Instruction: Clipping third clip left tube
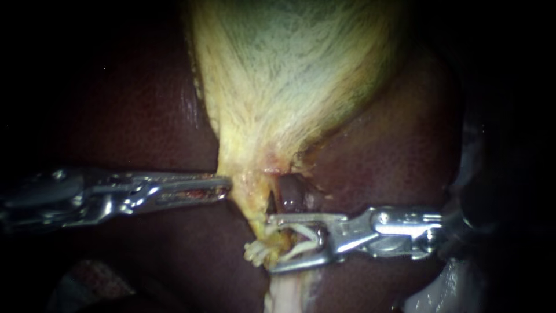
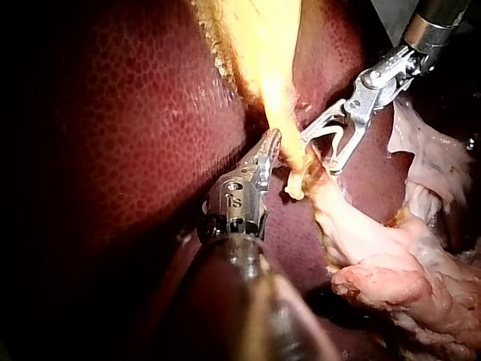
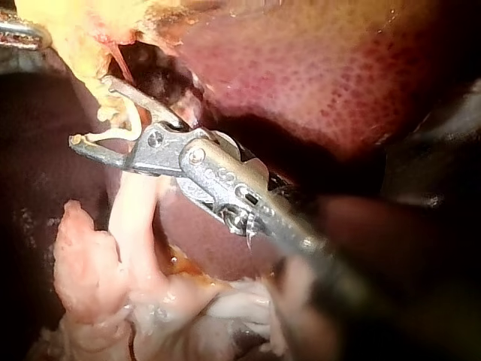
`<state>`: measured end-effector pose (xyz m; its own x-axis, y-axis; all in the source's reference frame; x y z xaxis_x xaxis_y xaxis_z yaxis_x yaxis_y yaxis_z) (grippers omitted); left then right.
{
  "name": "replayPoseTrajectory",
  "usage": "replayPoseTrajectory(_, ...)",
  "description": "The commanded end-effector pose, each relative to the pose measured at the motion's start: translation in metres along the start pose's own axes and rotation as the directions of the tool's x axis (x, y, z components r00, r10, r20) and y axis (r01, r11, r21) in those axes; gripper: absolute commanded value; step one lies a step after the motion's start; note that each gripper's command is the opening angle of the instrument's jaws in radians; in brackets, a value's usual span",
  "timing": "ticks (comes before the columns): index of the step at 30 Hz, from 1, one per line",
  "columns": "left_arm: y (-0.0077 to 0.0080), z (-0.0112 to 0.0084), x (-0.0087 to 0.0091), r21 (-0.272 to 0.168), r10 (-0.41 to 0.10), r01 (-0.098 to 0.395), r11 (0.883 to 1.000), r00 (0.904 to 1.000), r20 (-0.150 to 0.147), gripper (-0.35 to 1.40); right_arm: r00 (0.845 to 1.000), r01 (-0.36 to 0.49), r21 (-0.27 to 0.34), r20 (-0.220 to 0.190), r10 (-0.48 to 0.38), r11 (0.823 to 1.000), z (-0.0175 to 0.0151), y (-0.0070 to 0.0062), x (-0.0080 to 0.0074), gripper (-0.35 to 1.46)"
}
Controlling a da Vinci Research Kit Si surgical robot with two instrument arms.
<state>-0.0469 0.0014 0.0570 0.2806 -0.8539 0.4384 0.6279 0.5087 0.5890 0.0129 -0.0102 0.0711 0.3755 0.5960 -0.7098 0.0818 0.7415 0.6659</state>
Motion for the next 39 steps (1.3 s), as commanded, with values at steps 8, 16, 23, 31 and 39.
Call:
replayPoseTrajectory(8, -0.0014, -0.0007, -0.0002, -0.004, 0.014, -0.014, 1.000, 0.9999, 0.008, -0.28, 1.000, 0.000, -0.031, 0.031, 0.001, 1.000, -0.0001, 0.0019, -0.0006, 0.54)
replayPoseTrajectory(16, -0.0015, -0.0004, -0.0003, -0.004, 0.018, -0.018, 1.000, 0.9998, 0.012, -0.28, 0.999, 0.009, -0.026, 0.035, -0.008, 1.000, 0.0030, 0.0009, -0.0009, 0.54)
replayPoseTrajectory(23, -0.0015, 0.0000, -0.0005, -0.005, 0.018, -0.018, 1.000, 0.9998, 0.012, -0.28, 0.998, 0.026, 0.047, 0.055, -0.029, 0.999, 0.0053, -0.0006, -0.0013, 0.52)
replayPoseTrajectory(31, -0.0016, 0.0001, -0.0005, -0.006, 0.017, -0.017, 1.000, 0.9998, 0.013, -0.28, 0.999, 0.040, 0.087, 0.007, -0.041, 0.995, 0.0051, -0.0003, 0.0006, 0.53)
replayPoseTrajectory(39, -0.0016, 0.0002, -0.0005, -0.007, 0.017, -0.017, 1.000, 0.9998, 0.013, -0.28, 0.998, 0.043, 0.064, -0.050, -0.039, 0.997, 0.0034, 0.0001, 0.0041, 0.52)
